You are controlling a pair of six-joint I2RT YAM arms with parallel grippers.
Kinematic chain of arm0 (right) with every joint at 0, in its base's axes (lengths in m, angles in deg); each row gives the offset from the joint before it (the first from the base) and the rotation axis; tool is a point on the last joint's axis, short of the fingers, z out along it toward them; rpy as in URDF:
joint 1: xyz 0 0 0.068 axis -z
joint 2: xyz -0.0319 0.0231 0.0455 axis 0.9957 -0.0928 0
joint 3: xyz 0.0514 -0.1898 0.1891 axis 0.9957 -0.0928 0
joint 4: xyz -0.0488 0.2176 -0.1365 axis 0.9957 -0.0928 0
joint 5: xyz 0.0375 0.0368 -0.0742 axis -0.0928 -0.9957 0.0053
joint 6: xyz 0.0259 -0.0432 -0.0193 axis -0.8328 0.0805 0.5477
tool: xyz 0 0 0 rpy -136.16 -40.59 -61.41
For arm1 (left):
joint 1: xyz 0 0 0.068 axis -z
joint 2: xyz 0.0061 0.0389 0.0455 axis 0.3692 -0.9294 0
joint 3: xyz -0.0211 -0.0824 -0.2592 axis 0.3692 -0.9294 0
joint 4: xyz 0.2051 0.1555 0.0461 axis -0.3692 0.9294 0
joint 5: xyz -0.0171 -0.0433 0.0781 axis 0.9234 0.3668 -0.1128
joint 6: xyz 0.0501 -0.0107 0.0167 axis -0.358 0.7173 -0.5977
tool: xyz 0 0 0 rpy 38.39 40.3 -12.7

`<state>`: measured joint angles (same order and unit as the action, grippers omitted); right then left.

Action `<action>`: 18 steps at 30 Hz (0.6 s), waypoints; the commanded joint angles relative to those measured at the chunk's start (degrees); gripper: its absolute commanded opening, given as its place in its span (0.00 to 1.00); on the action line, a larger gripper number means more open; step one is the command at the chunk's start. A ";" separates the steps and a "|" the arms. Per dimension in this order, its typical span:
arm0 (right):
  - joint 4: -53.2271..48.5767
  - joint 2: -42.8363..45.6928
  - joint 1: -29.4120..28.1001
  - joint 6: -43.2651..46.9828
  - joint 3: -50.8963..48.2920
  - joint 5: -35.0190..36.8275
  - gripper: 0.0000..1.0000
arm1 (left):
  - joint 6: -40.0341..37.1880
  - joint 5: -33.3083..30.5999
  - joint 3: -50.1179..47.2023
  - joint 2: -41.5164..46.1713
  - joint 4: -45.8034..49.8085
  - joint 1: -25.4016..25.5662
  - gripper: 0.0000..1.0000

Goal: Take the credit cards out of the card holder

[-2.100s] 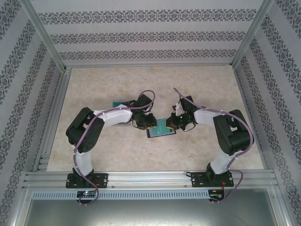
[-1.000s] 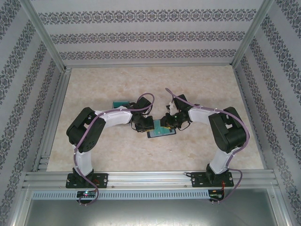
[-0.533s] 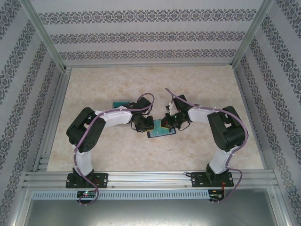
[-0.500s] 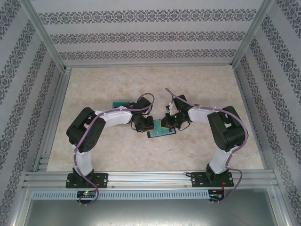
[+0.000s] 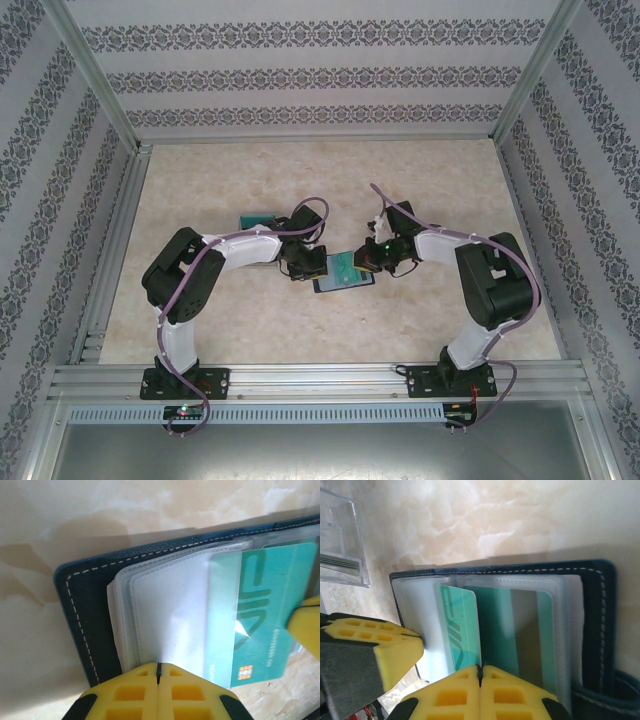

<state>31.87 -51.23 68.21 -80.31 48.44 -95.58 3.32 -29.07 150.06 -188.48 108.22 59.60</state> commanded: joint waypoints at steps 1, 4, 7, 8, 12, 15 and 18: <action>-2.45 3.98 1.41 0.14 -1.05 2.01 0.00 | -0.71 -2.09 -0.89 -2.33 4.94 0.74 0.06; -4.61 7.52 2.19 0.18 -1.36 3.47 0.00 | -0.74 -2.06 -0.59 -1.38 4.63 0.74 0.06; -7.28 11.01 2.74 0.51 -1.24 5.69 0.00 | -1.00 -2.09 0.63 -0.19 4.95 0.64 0.08; -8.18 12.02 2.75 0.78 -1.03 6.43 0.00 | -0.98 -2.21 1.13 0.32 4.98 0.65 0.08; -11.70 16.05 2.63 1.66 0.95 8.30 0.00 | -1.10 -2.30 3.63 3.19 5.37 0.41 0.12; -13.18 18.37 1.87 2.21 3.31 10.04 0.00 | -0.73 -3.80 4.99 6.80 6.13 -0.08 0.26; -14.31 19.26 -0.28 4.10 6.51 12.84 0.00 | -0.32 -7.36 5.20 12.01 7.87 -1.15 0.50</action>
<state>19.80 -33.57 69.65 -78.74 51.24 -86.16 2.60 -32.61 152.93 -182.60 112.84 59.34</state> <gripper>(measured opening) 0.058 0.479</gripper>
